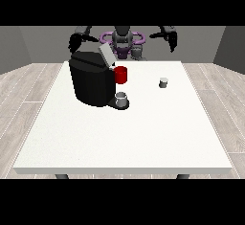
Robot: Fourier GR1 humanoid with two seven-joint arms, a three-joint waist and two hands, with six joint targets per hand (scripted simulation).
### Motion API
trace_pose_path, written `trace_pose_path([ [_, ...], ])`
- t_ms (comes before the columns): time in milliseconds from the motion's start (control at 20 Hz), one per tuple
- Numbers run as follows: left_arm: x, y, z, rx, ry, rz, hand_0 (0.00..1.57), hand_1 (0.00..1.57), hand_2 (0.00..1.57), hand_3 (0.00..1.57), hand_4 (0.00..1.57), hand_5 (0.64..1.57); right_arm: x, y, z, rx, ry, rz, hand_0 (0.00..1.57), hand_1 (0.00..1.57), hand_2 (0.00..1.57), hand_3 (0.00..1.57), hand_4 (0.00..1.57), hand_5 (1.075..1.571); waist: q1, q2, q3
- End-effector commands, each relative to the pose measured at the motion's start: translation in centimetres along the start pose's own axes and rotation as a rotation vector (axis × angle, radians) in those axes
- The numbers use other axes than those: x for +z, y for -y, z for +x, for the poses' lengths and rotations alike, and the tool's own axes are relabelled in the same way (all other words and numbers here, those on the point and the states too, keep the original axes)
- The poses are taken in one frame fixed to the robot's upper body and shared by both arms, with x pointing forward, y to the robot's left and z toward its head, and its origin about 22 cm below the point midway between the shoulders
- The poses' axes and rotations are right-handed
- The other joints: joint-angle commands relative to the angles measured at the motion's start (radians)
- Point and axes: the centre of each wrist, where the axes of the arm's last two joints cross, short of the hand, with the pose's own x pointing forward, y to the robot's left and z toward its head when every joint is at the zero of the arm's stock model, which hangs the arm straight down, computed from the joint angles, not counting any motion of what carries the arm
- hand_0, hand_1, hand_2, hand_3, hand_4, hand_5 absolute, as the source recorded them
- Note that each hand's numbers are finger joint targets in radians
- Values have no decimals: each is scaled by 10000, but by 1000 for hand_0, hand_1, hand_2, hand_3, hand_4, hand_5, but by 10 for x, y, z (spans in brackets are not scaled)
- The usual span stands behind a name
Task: Insert the coffee pod into the coffee machine and close the lid
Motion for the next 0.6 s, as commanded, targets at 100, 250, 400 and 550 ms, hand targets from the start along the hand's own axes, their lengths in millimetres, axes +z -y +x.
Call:
trace_pose_path([
  [100, -22, -28, 6, -1704, -217, 256, 0, 0, 0, 0, 0, 1571, 1, -5, 3, -278, 256, 231, 0, 0, 0, 0, 158, 1571, -625, 293, -2],
  [250, -44, -64, 25, -1703, -498, 95, 0, 0, 0, 0, 0, 1571, -16, -10, 10, -393, 485, 164, 0, 0, 0, 0, 134, 1571, -615, 843, -2],
  [400, -45, -83, 12, -1770, -945, 76, 0, 0, 0, 0, 0, 1571, -12, -24, 16, -559, 775, 413, 0, 0, 0, 0, 228, 1571, -913, 1054, -5],
  [550, -78, -73, 34, -2045, -1221, 9, 0, 0, 0, 0, 0, 1571, -27, -29, 19, -417, 1050, 510, 0, 0, 0, 0, 233, 1571, -936, 1354, 0],
])
